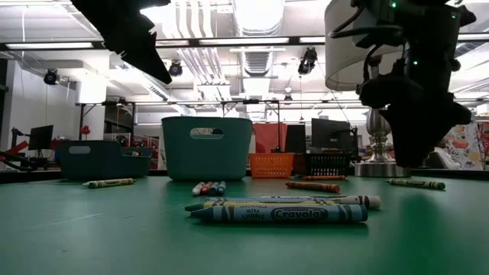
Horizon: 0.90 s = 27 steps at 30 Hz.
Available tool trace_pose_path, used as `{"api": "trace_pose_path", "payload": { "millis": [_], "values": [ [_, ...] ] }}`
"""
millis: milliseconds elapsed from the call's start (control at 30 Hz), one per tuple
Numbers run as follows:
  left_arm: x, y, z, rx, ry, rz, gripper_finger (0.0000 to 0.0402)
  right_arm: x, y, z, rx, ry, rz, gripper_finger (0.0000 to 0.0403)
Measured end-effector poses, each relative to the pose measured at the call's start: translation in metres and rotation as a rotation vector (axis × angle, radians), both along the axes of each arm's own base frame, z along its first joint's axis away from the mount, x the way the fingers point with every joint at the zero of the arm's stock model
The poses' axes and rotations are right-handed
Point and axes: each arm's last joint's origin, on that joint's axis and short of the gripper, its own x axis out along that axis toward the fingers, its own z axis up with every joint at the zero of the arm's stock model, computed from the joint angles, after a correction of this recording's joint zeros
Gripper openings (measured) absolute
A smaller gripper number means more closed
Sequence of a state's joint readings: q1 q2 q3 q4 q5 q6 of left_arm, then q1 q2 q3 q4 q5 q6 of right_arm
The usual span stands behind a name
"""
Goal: Sort crayons
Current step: Put the green crayon into the green bin
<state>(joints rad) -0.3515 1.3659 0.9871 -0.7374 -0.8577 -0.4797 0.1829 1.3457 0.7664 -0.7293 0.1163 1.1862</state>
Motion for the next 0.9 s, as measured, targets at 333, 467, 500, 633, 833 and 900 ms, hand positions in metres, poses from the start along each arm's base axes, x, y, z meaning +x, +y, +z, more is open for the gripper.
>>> {"api": "trace_pose_path", "payload": {
  "millis": [333, 467, 500, 633, 833, 900],
  "values": [
    [0.001, 0.000, 0.001, -0.004, -0.012, 0.000, 0.0138, -0.007, -0.002, -0.009, -0.015, 0.022, -0.042, 0.0145],
    [0.001, 0.000, 0.001, -0.004, -0.012, 0.000, 0.0138, -0.012, -0.003, -0.016, -0.016, 0.037, -0.054, 0.0140],
    [0.001, 0.000, 0.001, -0.004, -0.012, 0.000, 0.0138, -0.012, -0.003, -0.018, -0.015, 0.034, -0.054, 0.0138],
    [0.001, 0.000, 0.001, -0.004, -0.012, 0.000, 0.0138, -0.012, -0.003, -0.021, -0.013, 0.015, -0.049, 0.0131],
    [0.003, -0.001, 0.002, -0.009, -0.033, -0.005, 0.0138, -0.016, -0.004, -0.028, -0.017, 0.019, -0.044, 0.0096],
    [0.005, -0.002, 0.003, -0.005, -0.040, -0.020, 0.0138, -0.015, -0.003, -0.028, -0.015, -0.005, -0.038, 0.0078]
  ]
}}
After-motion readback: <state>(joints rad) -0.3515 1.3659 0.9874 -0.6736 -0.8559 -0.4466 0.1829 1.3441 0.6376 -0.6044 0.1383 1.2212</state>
